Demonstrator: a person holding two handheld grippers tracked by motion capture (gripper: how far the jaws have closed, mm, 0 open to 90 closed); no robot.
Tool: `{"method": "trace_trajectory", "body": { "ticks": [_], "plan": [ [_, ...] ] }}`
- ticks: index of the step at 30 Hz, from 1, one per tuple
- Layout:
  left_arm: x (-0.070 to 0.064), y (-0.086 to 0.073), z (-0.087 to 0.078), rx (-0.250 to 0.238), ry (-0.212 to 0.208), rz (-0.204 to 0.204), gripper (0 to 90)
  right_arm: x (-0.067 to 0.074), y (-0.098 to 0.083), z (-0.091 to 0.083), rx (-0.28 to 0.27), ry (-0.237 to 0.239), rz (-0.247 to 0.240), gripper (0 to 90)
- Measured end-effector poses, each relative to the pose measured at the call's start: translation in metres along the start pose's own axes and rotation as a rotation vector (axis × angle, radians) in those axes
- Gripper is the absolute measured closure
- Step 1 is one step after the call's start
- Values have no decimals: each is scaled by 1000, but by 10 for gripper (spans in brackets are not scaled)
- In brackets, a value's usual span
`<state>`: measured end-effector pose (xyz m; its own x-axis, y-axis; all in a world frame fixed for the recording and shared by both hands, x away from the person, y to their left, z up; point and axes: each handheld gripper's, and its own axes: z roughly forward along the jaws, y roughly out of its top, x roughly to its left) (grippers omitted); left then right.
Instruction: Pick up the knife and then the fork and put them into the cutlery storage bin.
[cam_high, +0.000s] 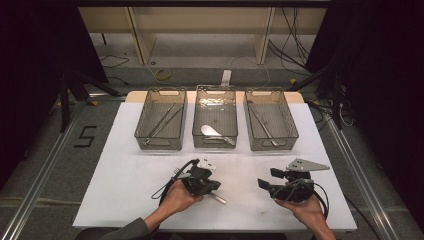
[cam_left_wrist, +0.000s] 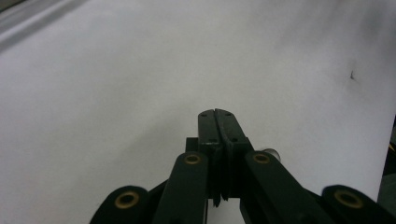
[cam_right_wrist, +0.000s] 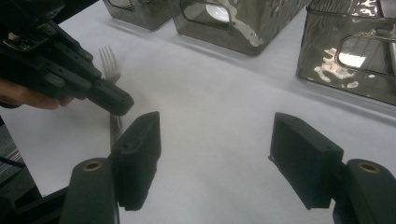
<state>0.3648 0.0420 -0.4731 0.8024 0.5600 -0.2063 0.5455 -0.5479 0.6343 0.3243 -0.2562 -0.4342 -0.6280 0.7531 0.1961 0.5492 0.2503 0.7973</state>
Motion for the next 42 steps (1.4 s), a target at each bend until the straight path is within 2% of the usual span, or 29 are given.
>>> {"method": "trace_trajectory", "body": {
  "ticks": [4,9,14,22,30,33,35,36,39,42],
  "plan": [
    [0,-4,8,38,0,1,888,0,-1,1,4,0,-4,344],
    [0,-4,8,52,-3,8,889,1,-1,1,7,2,-7,344],
    [-1,-5,5,82,-18,18,889,1,-1,0,7,2,-10,344],
    [1,-15,-12,183,-38,62,890,1,-2,-2,4,2,-6,345],
    [15,-34,-36,269,-58,39,890,0,-2,-2,10,0,-3,346],
    [20,-40,-42,288,-61,18,890,0,-1,-2,5,1,-5,346],
    [23,-41,-46,318,-58,30,890,0,-1,-2,6,0,-2,347],
    [24,-43,-48,321,-63,19,890,0,-1,-2,6,1,-2,346],
    [30,-45,-53,355,-51,16,890,0,-1,-3,5,3,-3,347],
    [35,-48,-57,361,-45,-4,890,0,-1,-3,7,4,-3,347]
  ]
}}
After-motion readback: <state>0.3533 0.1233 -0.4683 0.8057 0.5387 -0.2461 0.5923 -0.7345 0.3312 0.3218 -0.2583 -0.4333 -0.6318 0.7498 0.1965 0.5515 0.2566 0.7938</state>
